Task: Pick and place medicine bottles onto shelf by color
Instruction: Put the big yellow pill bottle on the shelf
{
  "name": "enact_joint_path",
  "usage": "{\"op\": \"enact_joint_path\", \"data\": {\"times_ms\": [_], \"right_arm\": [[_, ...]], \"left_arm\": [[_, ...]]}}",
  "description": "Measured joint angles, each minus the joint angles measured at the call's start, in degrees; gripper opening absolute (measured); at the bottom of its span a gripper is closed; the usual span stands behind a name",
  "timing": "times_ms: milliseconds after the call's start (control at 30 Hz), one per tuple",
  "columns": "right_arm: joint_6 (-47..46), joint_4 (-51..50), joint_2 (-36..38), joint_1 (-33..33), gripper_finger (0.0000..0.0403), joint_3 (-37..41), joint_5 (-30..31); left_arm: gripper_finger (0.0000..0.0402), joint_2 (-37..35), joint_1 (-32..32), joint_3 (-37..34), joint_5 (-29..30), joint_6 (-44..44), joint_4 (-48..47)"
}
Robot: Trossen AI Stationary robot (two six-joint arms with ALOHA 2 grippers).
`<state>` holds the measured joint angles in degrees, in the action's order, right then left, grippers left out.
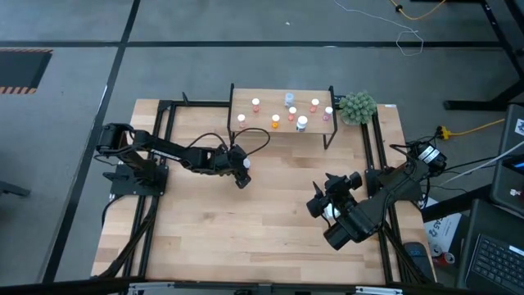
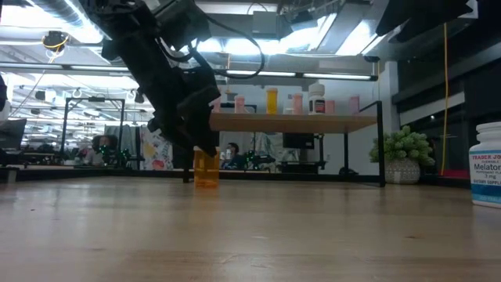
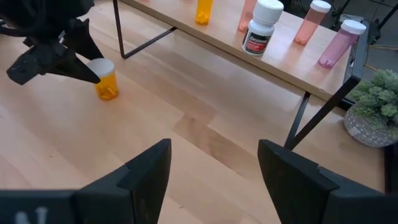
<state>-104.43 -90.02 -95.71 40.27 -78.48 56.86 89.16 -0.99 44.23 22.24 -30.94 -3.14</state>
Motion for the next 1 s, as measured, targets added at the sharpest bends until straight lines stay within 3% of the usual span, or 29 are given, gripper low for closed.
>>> {"op": "enact_joint_path", "data": {"times_ms": [233,567,1000], "right_arm": [[0.00,0.00,0.00,0.00,0.0242,0.00,0.00],[0.10,0.01,-0.01,-0.02,0.0242,0.00,0.01],[0.15,0.00,-0.01,-0.02,0.0242,0.00,0.00]], "left_arm": [[0.0211,-3.88,0.32,1.16,-0.93,0.16,-1.01],[0.0211,-8.76,0.61,10.19,-2.31,8.71,-1.00],[0.0209,-7.76,-8.77,27.15,-1.85,17.43,-19.51]]}}
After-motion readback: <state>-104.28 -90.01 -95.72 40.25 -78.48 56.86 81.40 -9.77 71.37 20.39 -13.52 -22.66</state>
